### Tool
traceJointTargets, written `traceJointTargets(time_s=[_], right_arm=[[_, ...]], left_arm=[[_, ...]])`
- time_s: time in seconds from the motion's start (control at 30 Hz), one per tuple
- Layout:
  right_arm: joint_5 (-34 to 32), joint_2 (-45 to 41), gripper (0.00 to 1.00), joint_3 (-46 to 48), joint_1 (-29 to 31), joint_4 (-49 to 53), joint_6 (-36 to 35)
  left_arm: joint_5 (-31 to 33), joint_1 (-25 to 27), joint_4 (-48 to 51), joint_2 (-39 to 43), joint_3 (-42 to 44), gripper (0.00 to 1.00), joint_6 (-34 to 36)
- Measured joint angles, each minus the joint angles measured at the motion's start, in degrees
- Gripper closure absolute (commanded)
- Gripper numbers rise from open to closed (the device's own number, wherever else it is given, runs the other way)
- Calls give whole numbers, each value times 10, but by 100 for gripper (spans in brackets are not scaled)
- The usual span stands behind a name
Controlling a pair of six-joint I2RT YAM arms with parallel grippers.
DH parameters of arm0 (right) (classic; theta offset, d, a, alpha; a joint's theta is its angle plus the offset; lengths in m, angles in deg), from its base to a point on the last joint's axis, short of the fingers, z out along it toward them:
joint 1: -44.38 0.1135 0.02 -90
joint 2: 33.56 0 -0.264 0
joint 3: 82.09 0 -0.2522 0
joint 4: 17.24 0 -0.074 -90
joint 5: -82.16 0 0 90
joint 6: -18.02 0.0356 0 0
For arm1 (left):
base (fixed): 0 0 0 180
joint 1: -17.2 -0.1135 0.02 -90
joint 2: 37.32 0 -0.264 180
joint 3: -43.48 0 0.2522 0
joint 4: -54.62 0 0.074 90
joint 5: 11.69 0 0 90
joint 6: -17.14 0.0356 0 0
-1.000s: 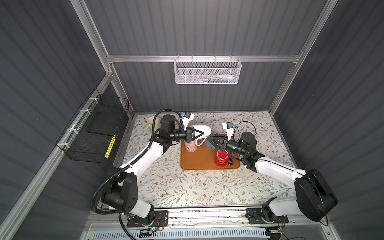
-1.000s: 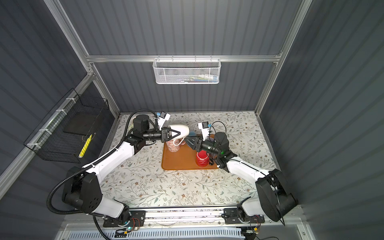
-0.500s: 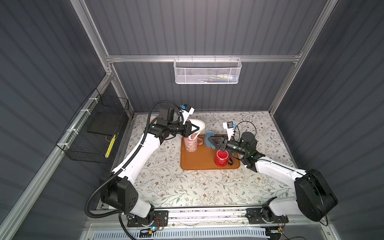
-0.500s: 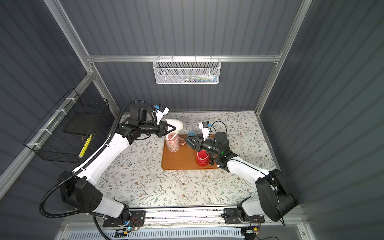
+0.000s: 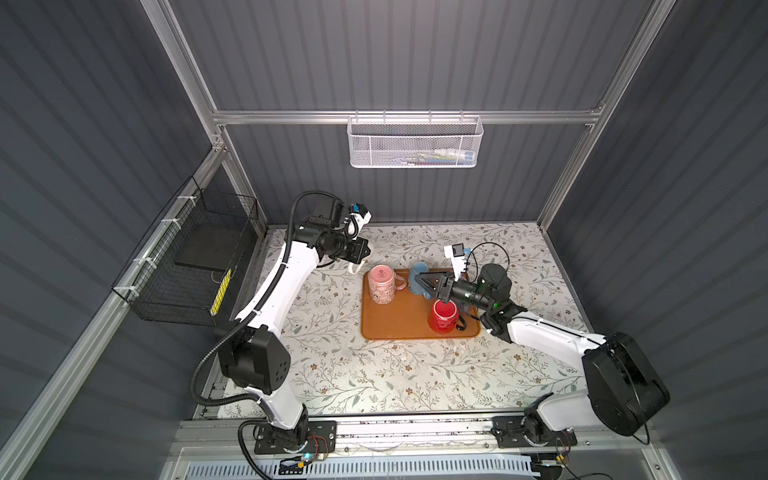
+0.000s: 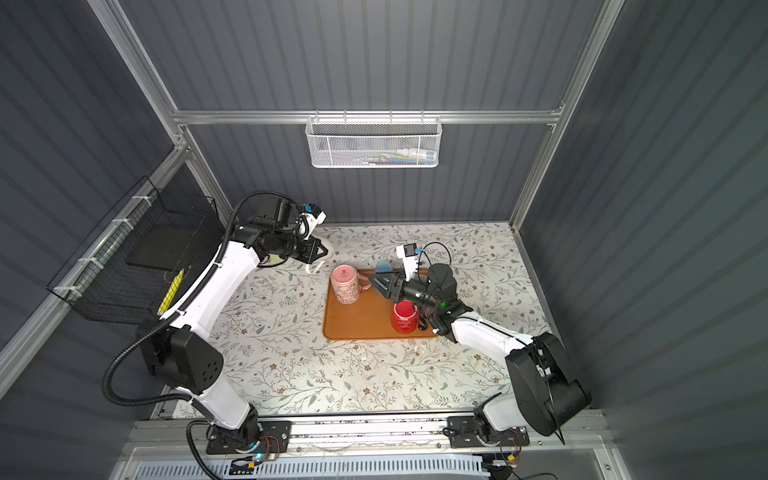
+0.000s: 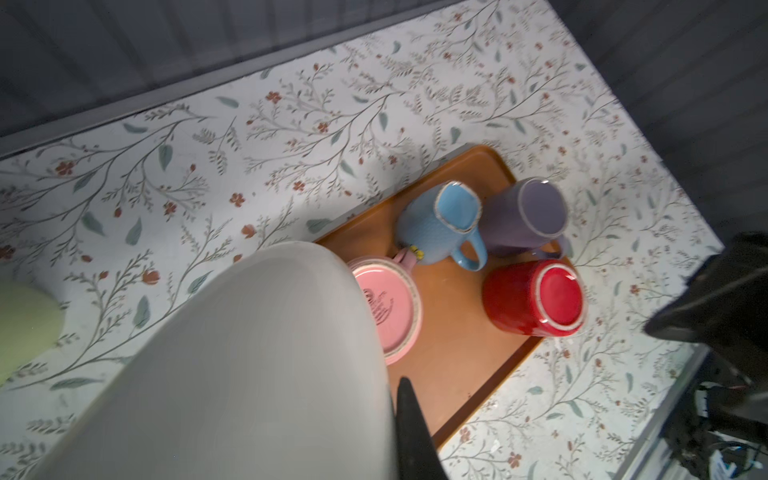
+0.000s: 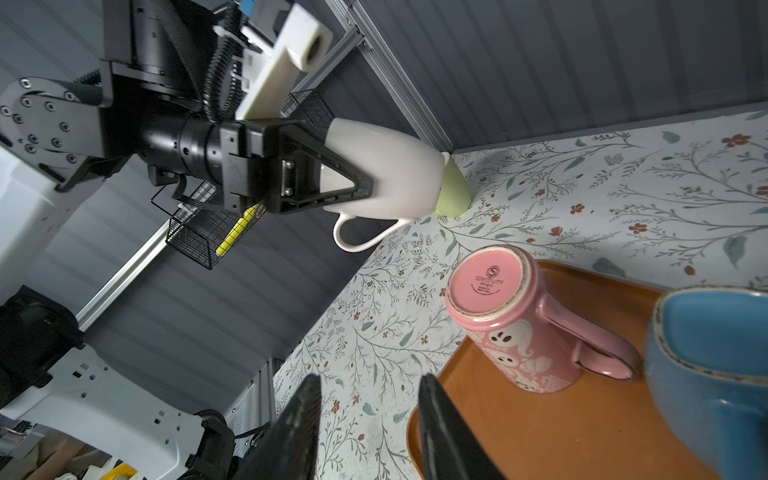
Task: Turn the mug right side up
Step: 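Open the right gripper and carry the white mug away with the left gripper, then lower the white mug upright beside the green mug with the left gripper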
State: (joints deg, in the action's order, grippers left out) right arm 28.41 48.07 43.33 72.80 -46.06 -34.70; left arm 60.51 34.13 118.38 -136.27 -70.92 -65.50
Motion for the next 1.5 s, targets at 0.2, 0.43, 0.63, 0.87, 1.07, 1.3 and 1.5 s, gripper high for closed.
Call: traceJointTargets(time_s=[0.2, 0.43, 0.63, 0.87, 1.07, 1.3, 1.5], right_arm=[[3, 7, 59, 8, 0, -17, 8], [7, 22, 59, 25, 0, -44, 26], [9, 25, 59, 35, 0, -59, 35], [9, 32, 59, 35, 0, -71, 43], [10, 37, 60, 35, 1, -71, 47], [10, 48, 60, 35, 4, -73, 50], [11, 64, 60, 35, 5, -83, 58]], left_arm=[[43, -31, 54, -83, -72, 100, 35], [98, -47, 96, -199, -198, 100, 68], [130, -57, 145, -311, -354, 100, 92], [138, -82, 169, -386, -418, 100, 102], [138, -94, 173, -420, -420, 100, 107], [126, -91, 172, -428, -420, 100, 111], [118, -91, 172, -428, -420, 100, 116]])
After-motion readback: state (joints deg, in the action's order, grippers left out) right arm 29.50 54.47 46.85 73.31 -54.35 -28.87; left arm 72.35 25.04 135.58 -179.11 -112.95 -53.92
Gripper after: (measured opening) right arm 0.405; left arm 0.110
